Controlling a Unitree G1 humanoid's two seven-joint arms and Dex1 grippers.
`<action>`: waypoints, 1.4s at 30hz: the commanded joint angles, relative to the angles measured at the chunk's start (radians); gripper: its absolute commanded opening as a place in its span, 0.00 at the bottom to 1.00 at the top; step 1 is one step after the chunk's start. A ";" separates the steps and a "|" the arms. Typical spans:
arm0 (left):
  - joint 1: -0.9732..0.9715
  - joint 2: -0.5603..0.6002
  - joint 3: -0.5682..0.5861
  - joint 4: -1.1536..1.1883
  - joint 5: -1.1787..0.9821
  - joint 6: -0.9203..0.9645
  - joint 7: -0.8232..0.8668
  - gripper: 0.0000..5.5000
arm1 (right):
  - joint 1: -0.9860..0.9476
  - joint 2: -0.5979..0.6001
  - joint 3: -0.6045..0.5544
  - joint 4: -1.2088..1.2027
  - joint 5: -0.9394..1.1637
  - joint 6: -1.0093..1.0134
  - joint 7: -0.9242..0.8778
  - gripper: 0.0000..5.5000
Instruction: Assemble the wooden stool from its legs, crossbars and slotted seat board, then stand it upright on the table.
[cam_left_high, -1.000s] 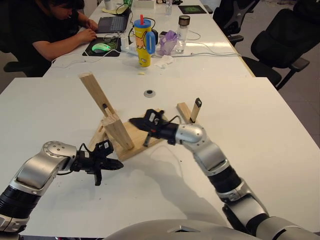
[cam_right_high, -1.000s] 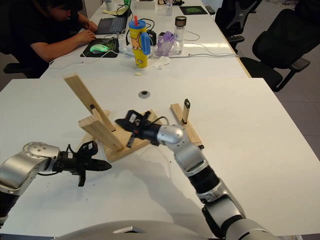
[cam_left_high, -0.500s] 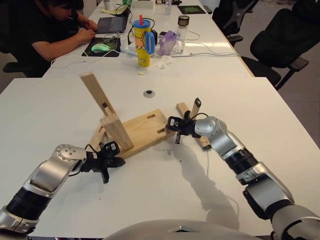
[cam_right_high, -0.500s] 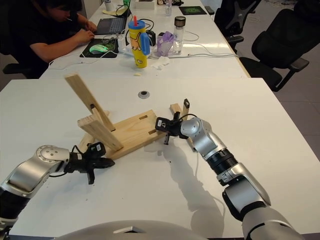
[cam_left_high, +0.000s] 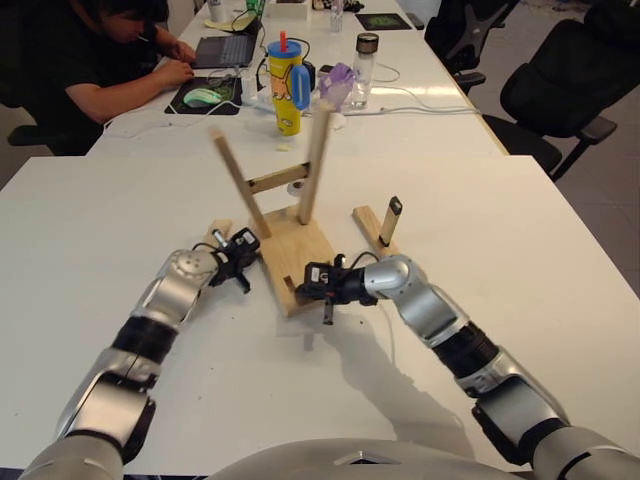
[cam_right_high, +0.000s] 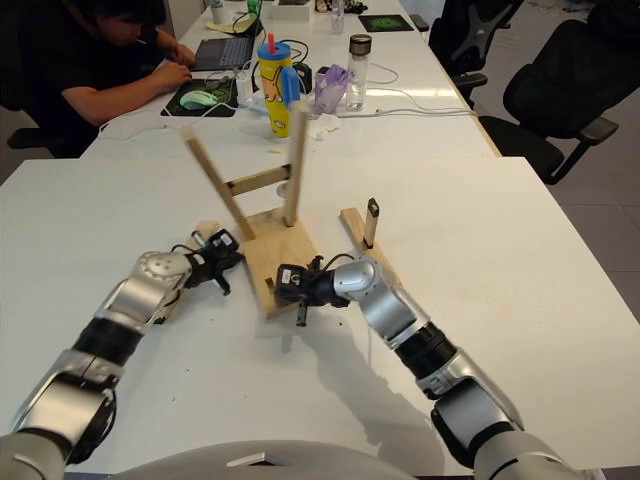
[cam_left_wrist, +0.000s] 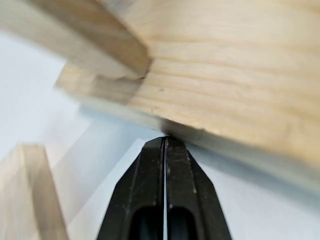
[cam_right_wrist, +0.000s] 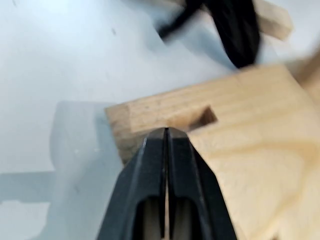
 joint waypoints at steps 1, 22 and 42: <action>-0.059 -0.064 -0.038 0.196 0.044 -0.065 -0.037 0.00 | 0.063 0.023 0.043 0.045 -0.040 0.095 -0.065 0.00; 0.418 0.072 0.274 -0.577 -0.162 0.234 -0.016 0.14 | 0.302 -0.127 -0.481 -0.332 0.162 0.158 -0.291 0.37; 0.435 0.189 0.126 -0.746 -0.262 0.411 -0.193 0.49 | 0.220 -0.186 -0.470 -0.055 0.154 0.192 -0.334 0.82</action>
